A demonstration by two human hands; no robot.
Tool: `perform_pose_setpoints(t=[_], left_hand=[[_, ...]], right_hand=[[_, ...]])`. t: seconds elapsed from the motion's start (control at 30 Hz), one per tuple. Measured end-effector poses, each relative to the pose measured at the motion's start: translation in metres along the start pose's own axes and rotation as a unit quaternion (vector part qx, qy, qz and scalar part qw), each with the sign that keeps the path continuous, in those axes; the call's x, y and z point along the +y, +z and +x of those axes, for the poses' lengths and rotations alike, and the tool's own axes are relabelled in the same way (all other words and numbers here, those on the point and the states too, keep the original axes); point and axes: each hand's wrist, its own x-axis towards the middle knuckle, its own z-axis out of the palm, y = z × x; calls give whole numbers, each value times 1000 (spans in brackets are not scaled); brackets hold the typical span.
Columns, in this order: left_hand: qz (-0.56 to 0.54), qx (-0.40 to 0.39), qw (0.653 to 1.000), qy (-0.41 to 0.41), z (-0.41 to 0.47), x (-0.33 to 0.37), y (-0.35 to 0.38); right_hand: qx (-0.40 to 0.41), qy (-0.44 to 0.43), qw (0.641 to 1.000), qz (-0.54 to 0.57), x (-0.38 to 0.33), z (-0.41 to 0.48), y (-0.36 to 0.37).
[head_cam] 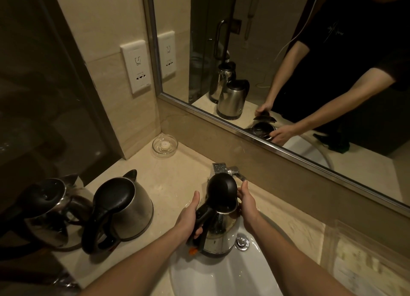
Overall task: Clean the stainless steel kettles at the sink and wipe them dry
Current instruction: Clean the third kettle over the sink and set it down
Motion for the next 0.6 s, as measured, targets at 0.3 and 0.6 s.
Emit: perform_pose_setpoints(t=[0.3,0.6], left_hand=[[2,1,1000,-3,-2,1,-1],[4,8,1000,-3,-4,5,1]], right_hand=[[-1,10,1000,16,-2,-1,2],[-5,-5,1000,2,0,1,-2]])
